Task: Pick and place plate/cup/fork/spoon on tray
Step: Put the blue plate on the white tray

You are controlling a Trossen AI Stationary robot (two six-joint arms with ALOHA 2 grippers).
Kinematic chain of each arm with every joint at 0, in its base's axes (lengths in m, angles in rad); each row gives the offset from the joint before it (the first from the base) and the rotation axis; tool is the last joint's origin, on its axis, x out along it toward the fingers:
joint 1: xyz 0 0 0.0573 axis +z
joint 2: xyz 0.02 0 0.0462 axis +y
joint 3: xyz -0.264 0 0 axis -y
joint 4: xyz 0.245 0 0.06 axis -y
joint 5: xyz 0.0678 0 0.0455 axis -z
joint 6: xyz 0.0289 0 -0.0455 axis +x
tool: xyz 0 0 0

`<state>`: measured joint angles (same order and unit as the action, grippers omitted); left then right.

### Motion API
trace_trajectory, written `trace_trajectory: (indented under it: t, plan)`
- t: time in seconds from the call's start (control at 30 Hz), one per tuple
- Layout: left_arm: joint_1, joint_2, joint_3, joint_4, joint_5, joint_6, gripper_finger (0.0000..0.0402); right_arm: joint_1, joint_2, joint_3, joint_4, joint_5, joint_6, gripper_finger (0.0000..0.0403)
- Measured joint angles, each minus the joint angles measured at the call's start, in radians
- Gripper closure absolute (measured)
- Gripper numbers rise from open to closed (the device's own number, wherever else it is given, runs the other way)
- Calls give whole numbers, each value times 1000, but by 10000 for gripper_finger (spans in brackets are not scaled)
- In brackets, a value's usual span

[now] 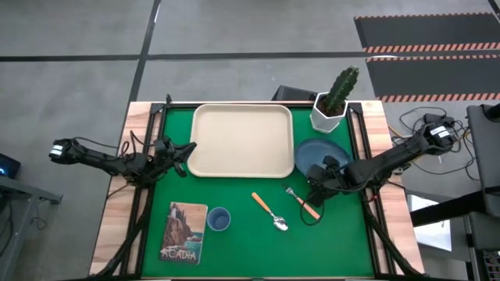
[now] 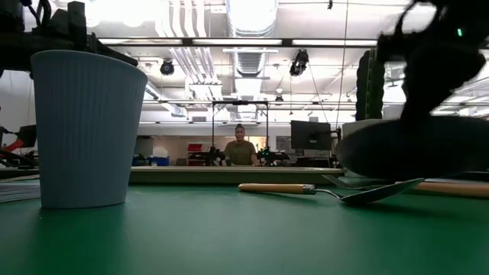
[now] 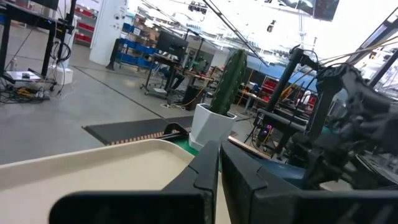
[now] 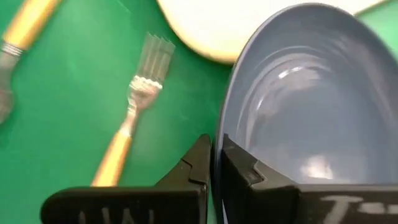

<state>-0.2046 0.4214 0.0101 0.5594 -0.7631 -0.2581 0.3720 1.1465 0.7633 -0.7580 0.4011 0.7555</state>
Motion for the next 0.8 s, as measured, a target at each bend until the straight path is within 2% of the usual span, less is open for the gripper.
trace_trajectory:
  t: [0.17, 0.4, 0.53, 0.8]
  plan:
    - [0, 2, 0, 0, 0, -1, 402, 21, 1, 82, -9, 15, -26, 392]
    - [0, 1, 0, 0, 1, 0, 402, 25, 54, 145, 14, 94, -116, 391]
    - [0, 4, 0, -1, 0, 2, 402, 25, 120, 164, 104, 122, -189, 393]
    - [0, 7, 0, -1, 0, 2, 402, 22, 332, 241, 326, 262, -450, 394]
